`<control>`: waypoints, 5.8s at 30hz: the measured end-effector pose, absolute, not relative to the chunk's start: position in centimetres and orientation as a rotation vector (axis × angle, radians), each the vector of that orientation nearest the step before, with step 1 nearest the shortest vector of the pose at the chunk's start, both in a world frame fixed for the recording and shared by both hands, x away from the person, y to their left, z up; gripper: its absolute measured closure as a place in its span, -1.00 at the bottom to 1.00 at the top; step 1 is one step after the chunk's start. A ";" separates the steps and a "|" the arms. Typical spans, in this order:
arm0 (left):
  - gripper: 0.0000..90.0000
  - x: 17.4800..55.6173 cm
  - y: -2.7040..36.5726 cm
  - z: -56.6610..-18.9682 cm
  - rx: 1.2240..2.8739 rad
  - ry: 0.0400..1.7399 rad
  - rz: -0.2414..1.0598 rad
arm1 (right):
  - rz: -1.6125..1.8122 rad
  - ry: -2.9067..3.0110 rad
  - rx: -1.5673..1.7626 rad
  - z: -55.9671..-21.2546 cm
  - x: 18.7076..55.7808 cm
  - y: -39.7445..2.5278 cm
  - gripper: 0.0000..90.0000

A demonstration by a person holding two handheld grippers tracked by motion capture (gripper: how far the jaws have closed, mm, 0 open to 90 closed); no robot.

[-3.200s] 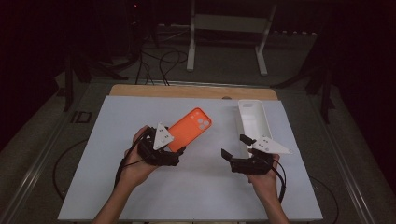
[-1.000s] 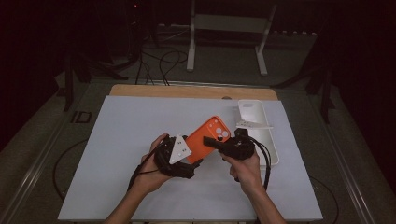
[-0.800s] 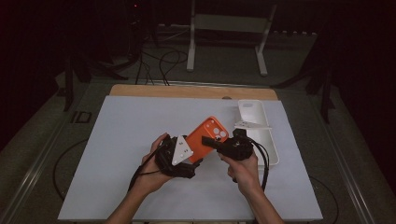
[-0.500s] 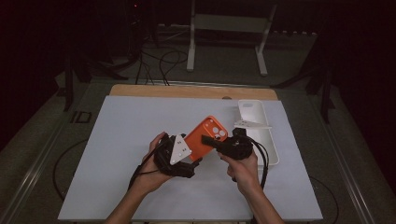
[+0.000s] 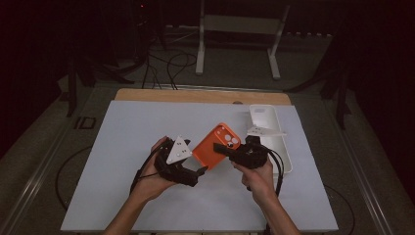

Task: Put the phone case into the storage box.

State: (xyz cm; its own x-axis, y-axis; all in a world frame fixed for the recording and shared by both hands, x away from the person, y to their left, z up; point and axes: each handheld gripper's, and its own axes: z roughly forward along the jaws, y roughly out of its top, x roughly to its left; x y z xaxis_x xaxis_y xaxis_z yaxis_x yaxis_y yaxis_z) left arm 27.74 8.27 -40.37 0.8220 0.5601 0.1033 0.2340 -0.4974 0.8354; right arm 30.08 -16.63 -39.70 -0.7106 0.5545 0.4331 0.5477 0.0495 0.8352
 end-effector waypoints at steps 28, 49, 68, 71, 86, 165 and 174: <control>-0.48 28.4 9.5 -40.6 2.052 0.484 0.198 | 1.813 2.412 0.878 -38.8 28.5 -16.6 0.91; 0.60 28.3 9.2 -41.2 2.085 0.333 0.009 | 1.856 2.529 0.647 -38.9 28.4 -16.4 0.90; 0.90 27.9 9.2 -41.4 2.081 0.326 0.033 | 1.818 2.436 0.774 -39.1 28.8 -16.5 -0.15; 0.90 27.9 9.3 -41.4 2.076 0.332 0.048 | 1.782 2.418 0.803 -39.1 28.7 -16.5 -0.32; 0.90 28.0 9.9 -41.2 2.065 0.404 0.131 | 1.689 2.325 0.878 -39.0 28.3 -17.2 -0.69; 0.90 25.6 7.5 -42.2 2.009 0.672 0.630 | 1.799 2.078 1.230 -36.7 28.6 -14.9 -0.81; 0.90 25.3 6.9 -43.0 2.000 0.695 0.640 | 1.791 2.049 1.326 -36.6 28.9 -14.4 -0.70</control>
